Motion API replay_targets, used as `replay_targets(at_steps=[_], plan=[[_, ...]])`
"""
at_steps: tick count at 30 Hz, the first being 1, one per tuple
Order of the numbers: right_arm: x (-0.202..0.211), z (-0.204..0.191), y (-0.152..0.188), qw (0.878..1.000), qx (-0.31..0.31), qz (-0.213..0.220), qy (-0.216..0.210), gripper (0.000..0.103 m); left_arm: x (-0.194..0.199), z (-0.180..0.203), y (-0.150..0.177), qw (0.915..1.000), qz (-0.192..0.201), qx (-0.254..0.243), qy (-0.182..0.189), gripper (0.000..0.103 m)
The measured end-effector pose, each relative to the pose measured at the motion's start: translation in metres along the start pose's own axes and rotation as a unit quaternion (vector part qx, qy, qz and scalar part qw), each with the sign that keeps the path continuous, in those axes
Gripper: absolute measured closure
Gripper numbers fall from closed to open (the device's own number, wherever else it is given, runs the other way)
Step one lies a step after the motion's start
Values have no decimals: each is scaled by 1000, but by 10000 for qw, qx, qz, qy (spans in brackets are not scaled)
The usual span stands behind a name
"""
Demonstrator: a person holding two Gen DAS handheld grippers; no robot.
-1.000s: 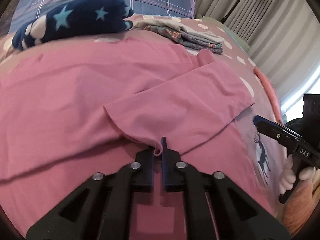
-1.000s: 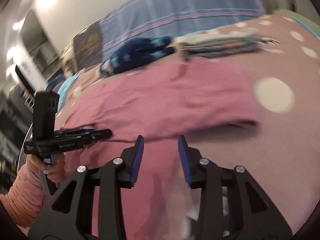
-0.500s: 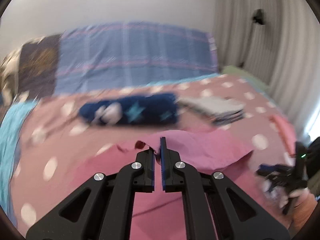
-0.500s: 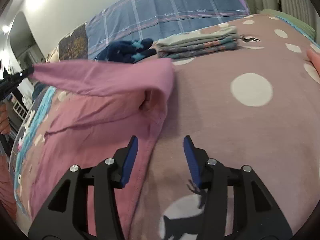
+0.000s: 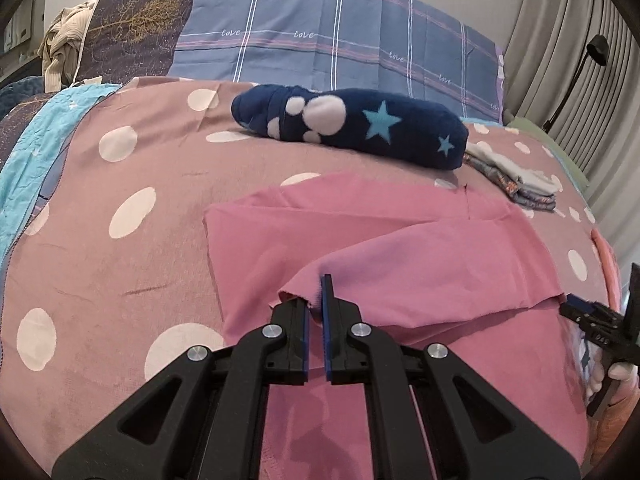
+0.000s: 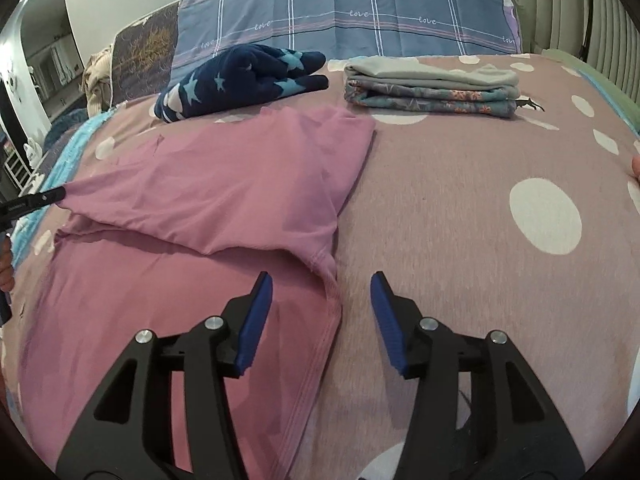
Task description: Fold small clothes
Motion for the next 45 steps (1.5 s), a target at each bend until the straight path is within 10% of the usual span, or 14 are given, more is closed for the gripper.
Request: replay_targets(at_steps=[5,10,16,21,24,31,36,45], plan=[[0,2,2,10000,-75,-11,-61,50,18,4,-6,9996,226,18,179,97],[2,7,6,9998,-123,-42,-145,49,-5,-8,33,9987,-439,-222,-109,67],[1,3,8,9999,-26,-58,-150,44,-10,-33,27,9968,-320,665,292,58],[1,2,12,9999,-23,-31,-132,42,-39,-34,12,9954,-573,730,238,59],[1,3,12,9998,-77,-30,-165,42,-54,-27,10,9938,-796,724,275,99],[-2,4,14,9997,-104,-44,-211,39,4,46,19,9853,-280,-547,1594,96],[-2,1,15,9998,-52,-12,-195,38,6,71,52,9762,-640,-1514,1416,75],[-2,1,16,9998,-65,-15,-201,37,-5,43,43,9886,-563,-936,1041,64]])
Point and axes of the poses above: each gripper's, at about its wrist camera, not at the fingertips, and x roughly against the way its jaws point, z to its right, y to its underside, the point moved 3 cm from there along -x, roughly the way its jaws point, and after that the axes turned 11 degrees about z, right-handed, at the moved point
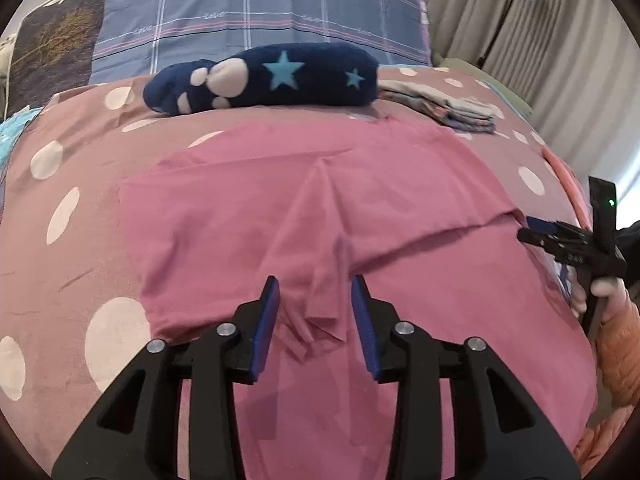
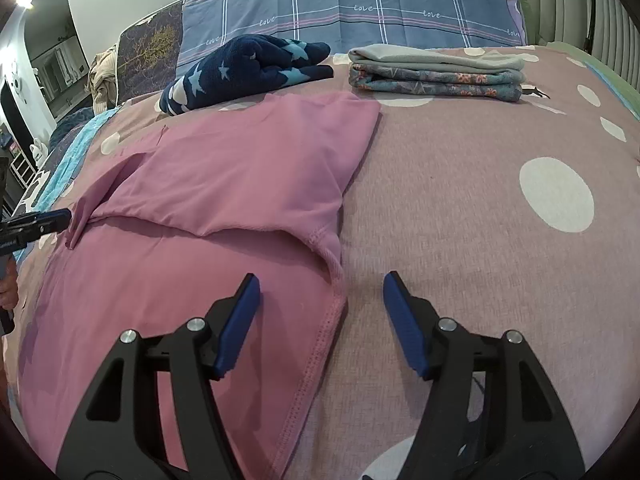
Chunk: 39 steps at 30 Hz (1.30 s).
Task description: Fold small clothes
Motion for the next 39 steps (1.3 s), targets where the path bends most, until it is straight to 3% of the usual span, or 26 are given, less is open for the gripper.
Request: replay_targets(at_steps=[5,7,9,12,14,15,17,19,21,24,28,30,33,34,35,36,39], plan=[[1,-1,1,10000,8,5,6,36,-17,10,3,9996,-199,-221,1,65],[2,0,1,10000,-18,5,-17,36,-19,16,2,9991,-151,-380,-104,96],[2,0,1,10000,-34,5,-30,36,-15,18,-3,9988,-44,-422,-253,100],[2,0,1,10000,-24,4,-27,35,4,6,-26,9954,357,-565,-693,100],[1,0,1,10000,-22,2,-31,35,16,-28,-48,9922,539,-273,-1094,100],[2,0,1,10000,-21,5,-28,35,16,-42,-53,9898,523,-194,-1314,99],[2,0,1,10000,-9,14,-21,35,8,-86,-54,9743,208,-117,-2240,99],[2,-1,1,10000,-6,19,-19,35,1,-117,-44,9651,-106,226,-2607,99],[2,-1,1,10000,-4,8,-19,35,4,-124,-36,9644,-94,465,-2600,97],[0,-3,2,10000,65,-26,24,33,13,-104,-28,9757,218,535,-2112,76],[-2,-8,-4,9993,250,7,264,34,7,-60,-17,9859,294,156,-1640,70],[-5,-9,-11,9974,341,61,627,37,-6,-37,-12,9880,293,-131,-1514,70],[-6,-13,-17,9946,525,141,882,62,-30,-24,-1,9855,39,-465,-1634,69],[-6,-13,-17,9931,619,136,983,77,-37,-24,5,9827,87,-567,-1759,68],[-6,-10,-15,9903,697,95,1196,84,-37,-23,6,9821,132,-589,-1784,68],[-6,-1,-13,9906,613,73,1223,84,-35,-22,7,9821,140,-573,-1792,68],[-4,23,-8,9970,-36,8,775,81,-33,-21,9,9805,180,-515,-1887,68]])
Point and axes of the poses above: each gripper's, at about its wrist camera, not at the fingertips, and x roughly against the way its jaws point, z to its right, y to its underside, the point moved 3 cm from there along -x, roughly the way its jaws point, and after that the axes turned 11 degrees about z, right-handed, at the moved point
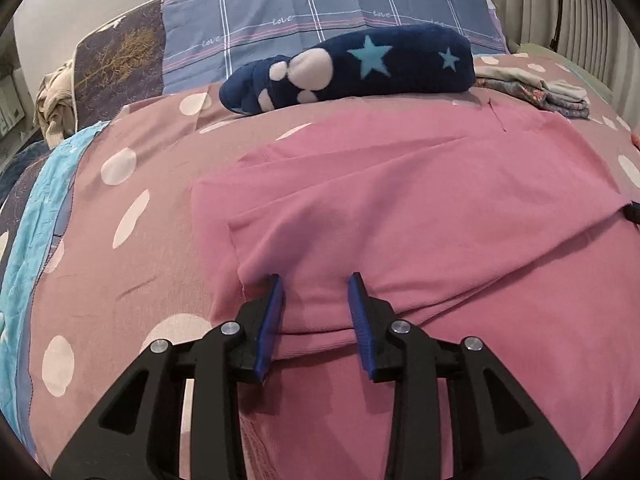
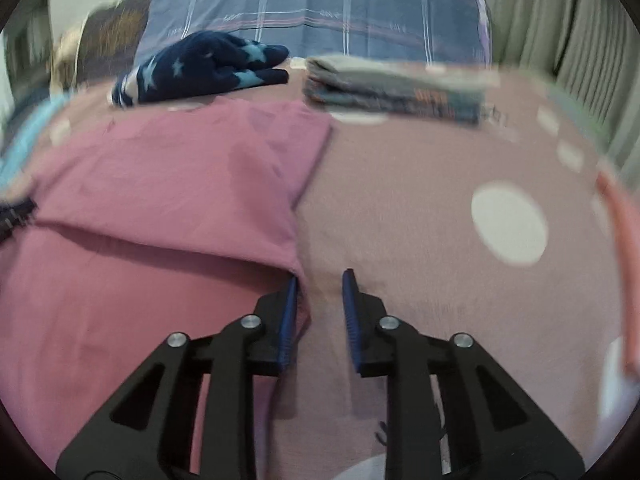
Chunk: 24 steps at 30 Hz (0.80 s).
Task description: Fold small clothes
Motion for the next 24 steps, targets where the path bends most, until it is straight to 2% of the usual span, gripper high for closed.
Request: replay_targets(at_steps=[2,4,6,8,10,13,16,18,19,20,21,22,23,24], plan=[[7,-6,0,9997,189,-12,-124,73,0,3,0,9999,8,-106,-91,68],[14,-12,-1,9981,304,-119,-517,63,-1,6,1,9996,27,-213,-185,68],[26,-4,-15,9952,-70,4,-975,62,-1,5,1,9995,45,-238,-212,68],[29,9,-37,9928,-485,194,-1075,61,-1,3,1,9996,53,-203,-190,68],[17,19,-59,9921,-700,226,-1017,60,-1,2,1,9998,54,-147,-148,67],[-19,25,-88,9934,-822,80,-798,71,-1,2,1,9998,62,-137,-142,67],[-59,15,-102,9951,-704,-179,-667,71,-1,2,2,9997,70,-164,-166,67],[-81,9,-104,9931,-820,-352,-757,65,-1,2,2,9997,68,-157,-160,67],[-89,6,-103,9918,-887,-408,-828,57,-1,2,2,9998,65,-143,-148,67],[-99,1,-101,9912,-880,-520,-837,56,-1,2,2,9998,64,-130,-138,67],[-106,-3,-98,9923,-784,-588,-758,58,-1,2,2,9998,65,-118,-130,67],[-105,-7,-97,9943,-651,-536,-652,83,-1,1,2,9999,66,-94,-112,67],[-102,-9,-99,9969,-417,-434,-516,99,-1,1,2,9999,69,-81,-103,67],[-96,-5,-103,9986,-361,-241,-309,100,-1,1,2,9999,77,-67,-93,67]])
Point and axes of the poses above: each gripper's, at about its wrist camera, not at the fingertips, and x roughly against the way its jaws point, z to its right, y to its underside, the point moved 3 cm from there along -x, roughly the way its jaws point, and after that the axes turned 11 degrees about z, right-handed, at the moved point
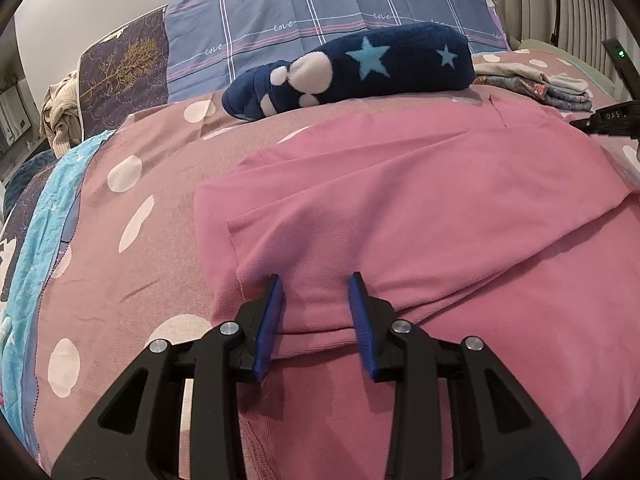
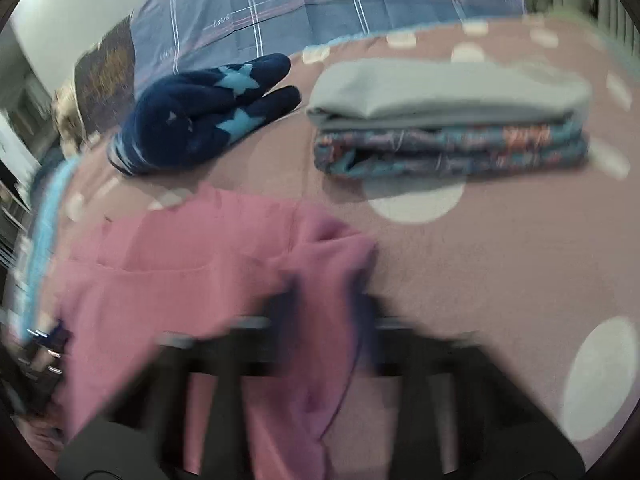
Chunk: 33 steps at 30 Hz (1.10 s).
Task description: Fold small clothes
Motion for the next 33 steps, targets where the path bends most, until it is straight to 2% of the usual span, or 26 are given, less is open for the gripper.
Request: replay_targets(at_steps=[1,2,3,4,7,9,11,12,13,14,15,16,17,18,19,21,22,24,26,28,31,32,33], plan=[[10,12,-8,9993,-136,306,178,100,0,0,0,10000,4,7,6,67],[11,23,-10,9985,-313,379,257,103,0,0,0,10000,5,10,8,67],[9,40,-11,9964,-422,404,621,103,0,0,0,10000,4,13,8,67],[6,50,-12,9950,-468,390,786,103,0,-1,0,10000,6,18,13,67],[9,76,-4,9926,-1170,290,177,103,0,-1,0,10000,9,34,20,67],[22,60,3,9954,-907,273,-132,102,0,0,0,10000,5,17,8,67],[33,29,13,9971,-470,113,-595,97,0,0,0,10000,8,-6,-12,67],[36,16,20,9963,-331,9,-787,89,0,0,0,10000,9,-20,-23,67],[37,7,27,9955,-219,-89,-913,67,0,0,1,10000,11,-34,-37,67],[33,-4,38,9965,75,-274,-780,65,0,0,1,10000,14,-37,-43,67],[27,-7,48,9975,462,-375,-384,73,0,0,1,10000,14,-35,-42,66],[24,-10,54,9955,916,-244,-33,78,0,-1,1,10000,15,-12,-30,66],[28,-11,58,9906,1359,22,160,78,0,-2,1,10000,16,10,-23,66],[32,-11,59,9889,1446,113,332,76,0,-2,0,10000,17,19,-14,66],[39,-8,58,9900,1278,177,570,76,0,-2,0,10000,17,29,-8,66],[53,-5,57,9884,1117,311,984,81,0,-2,0,10000,15,36,-5,66],[62,-5,59,9899,1007,409,909,91,0,-2,0,10000,14,40,-2,66],[83,-14,64,9969,608,496,-76,92,0,-2,0,10000,17,46,3,66],[84,-20,76,9967,599,265,-474,92,0,-2,0,10000,18,57,8,66],[68,-12,91,9963,844,-114,-88,93,0,-4,-1,9999,18,109,57,66],[81,6,95,9990,272,22,-345,88,5,-17,-2,9981,19,517,347,66],[91,9,96,9991,167,69,-371,87,8,-21,-2,9974,2,631,357,64],[98,6,97,9990,228,119,-370,87,15,-27,0,9968,-5,759,269,59]])
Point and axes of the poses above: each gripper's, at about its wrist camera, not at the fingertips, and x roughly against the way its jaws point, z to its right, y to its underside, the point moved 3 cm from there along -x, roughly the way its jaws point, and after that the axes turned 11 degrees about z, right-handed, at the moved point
